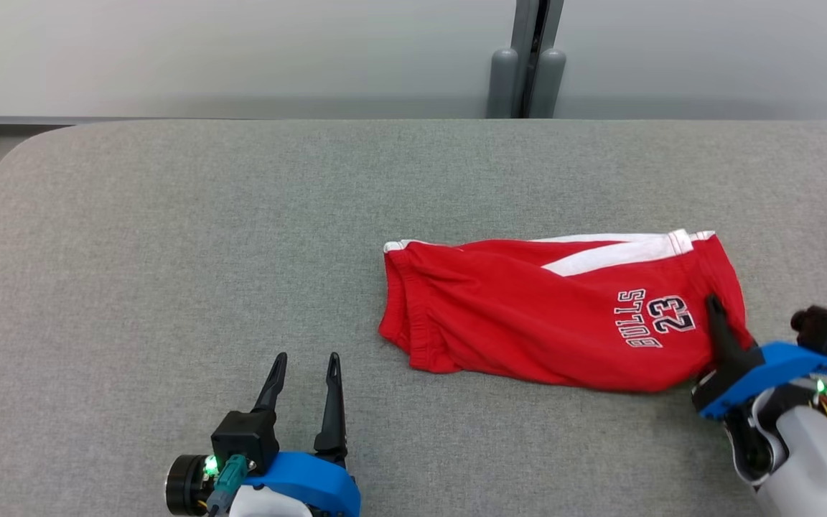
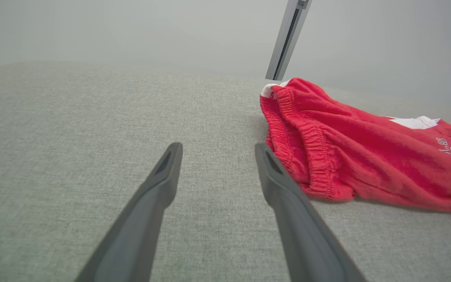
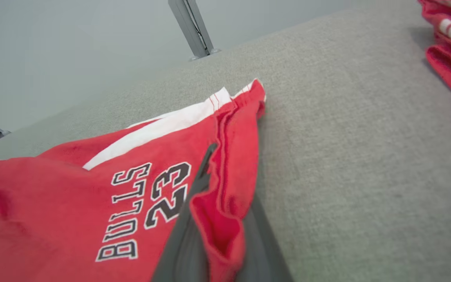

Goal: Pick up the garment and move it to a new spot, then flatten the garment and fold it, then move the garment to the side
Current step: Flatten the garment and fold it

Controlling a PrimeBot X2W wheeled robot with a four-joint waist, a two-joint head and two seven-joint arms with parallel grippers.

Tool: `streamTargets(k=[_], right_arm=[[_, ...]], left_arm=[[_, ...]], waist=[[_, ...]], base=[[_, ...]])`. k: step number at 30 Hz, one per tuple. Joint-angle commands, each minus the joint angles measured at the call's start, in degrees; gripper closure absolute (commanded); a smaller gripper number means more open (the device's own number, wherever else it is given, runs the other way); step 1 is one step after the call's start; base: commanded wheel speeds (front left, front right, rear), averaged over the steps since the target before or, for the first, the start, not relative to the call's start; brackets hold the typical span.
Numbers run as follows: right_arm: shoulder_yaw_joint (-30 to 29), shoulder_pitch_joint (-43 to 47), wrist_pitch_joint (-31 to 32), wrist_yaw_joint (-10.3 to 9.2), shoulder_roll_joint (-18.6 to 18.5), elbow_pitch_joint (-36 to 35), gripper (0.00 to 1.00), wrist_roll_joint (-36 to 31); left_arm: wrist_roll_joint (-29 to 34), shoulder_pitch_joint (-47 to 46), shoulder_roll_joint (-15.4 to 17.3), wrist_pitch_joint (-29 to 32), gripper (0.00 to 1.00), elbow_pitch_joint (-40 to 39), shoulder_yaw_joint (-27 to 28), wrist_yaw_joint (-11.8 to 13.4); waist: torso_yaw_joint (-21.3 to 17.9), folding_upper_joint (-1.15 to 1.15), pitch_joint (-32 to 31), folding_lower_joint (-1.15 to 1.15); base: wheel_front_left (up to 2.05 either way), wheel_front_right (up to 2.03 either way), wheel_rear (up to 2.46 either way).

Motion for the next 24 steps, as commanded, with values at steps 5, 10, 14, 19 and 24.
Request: streamTargets(k=[5, 10, 14, 19, 24], right_arm=[[2.2, -3.4, -0.2, -0.01, 0.9, -7.2, 1.00, -1.5], [10.5, -5.7, -0.2, -0.01, 3.2, -12.8, 1.00, -2.9], [16.8, -6.8, -0.2, -0.01, 5.8, -13.0, 1.00, -3.1], [22.3, -7.5, -0.2, -0.01, 9.0, -8.1, 0.77, -4.8], [24.8, -7.0, -0.2, -0.01, 10.9, -7.1, 0.00, -3.4]], left_arm=[[-0.2, -0.7, 0.1, -0.2, 0.00, -0.2, -1.0, -0.9], [-1.2, -0.6, 0.1, -0.2, 0.00, 0.0, -2.2, -1.1], [-1.9, 0.4, 0.1, -0.2, 0.00, 0.3, -2.8, -1.0], [-2.2, 1.1, 0.1, -0.2, 0.00, 0.1, -2.6, -1.6], [-1.2, 2.1, 0.1, -0.2, 0.00, 0.0, -1.2, -1.7]], waist=[[1.4, 0.00, 0.9, 0.00], [4.4, 0.00, 0.7, 0.00], [7.4, 0.00, 0.4, 0.00], [10.4, 0.00, 0.2, 0.00], [10.3, 0.00, -0.4, 0.00]], base=[[0.00, 0.00, 0.00], [0.00, 0.00, 0.00], [0.00, 0.00, 0.00], [0.00, 0.00, 0.00], [0.00, 0.00, 0.00]])
